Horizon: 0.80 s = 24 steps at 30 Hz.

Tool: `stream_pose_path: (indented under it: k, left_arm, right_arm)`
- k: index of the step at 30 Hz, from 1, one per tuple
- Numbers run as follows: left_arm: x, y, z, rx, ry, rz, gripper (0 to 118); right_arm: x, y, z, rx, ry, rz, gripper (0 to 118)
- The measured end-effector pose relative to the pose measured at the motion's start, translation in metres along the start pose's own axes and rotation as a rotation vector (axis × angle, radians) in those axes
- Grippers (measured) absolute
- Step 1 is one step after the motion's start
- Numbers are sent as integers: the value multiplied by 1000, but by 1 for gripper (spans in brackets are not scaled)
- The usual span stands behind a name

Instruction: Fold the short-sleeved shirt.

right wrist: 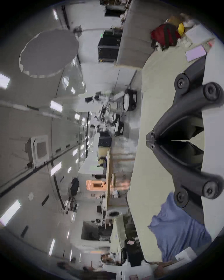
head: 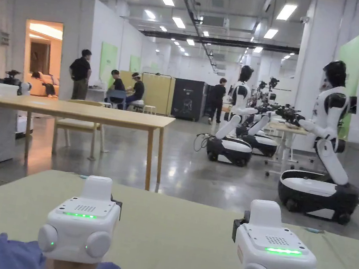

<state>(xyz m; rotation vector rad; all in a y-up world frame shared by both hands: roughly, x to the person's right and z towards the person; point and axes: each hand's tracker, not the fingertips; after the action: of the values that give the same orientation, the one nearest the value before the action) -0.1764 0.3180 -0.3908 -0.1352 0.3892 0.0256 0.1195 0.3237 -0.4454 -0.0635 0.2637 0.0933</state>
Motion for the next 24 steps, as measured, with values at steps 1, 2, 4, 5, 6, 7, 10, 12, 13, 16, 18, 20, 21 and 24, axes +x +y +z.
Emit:
stream_pose_path:
  k: [1,2,4,5,6,7,10,12,13,16,18,20,21,24]
  left_arm:
    - [-20,-2,6,14,24,1,0]
    - [-35,-2,11,31,56,-3,0]
    - [-63,-3,19,26,111,-34,0]
    - [-73,-3,21,18,125,-38,0]
    - [-80,-3,24,10,133,-38,0]
    - [-88,-3,27,11,129,-35,0]
    - [-98,-4,24,6,130,-35,0]
    - [-104,-7,20,-6,100,-26,0]
    - [-106,-9,15,-22,79,-23,0]
    - [-111,-20,-8,-141,27,-46,0]
    - [-115,-31,-35,-294,-22,-49,0]
    - [-114,-49,-60,-424,14,-94,0]
    - [-113,-63,-74,-462,45,-150,0]
    - [-114,-93,-108,-540,68,-195,5]
  right_arm:
    - [-22,2,-2,3,56,-8,1]
    - [-39,4,-4,2,96,-10,1]
    - [-73,7,-6,8,166,-10,1]
    - [-85,7,-6,15,178,-3,1]
    - [-95,7,-7,17,185,5,1]
    - [-101,6,-7,17,192,11,1]
    - [-106,4,-7,11,214,11,1]
    - [-102,1,-5,12,219,11,1]
    - [-99,-1,-5,12,226,13,1]
    - [-92,-9,-3,6,244,23,1]
    - [-88,-14,-3,-2,259,15,1]
    - [-86,-20,-5,-11,274,5,1]
    - [-85,-24,-6,-20,287,4,1]
    - [-85,-34,-9,-34,315,15,1]
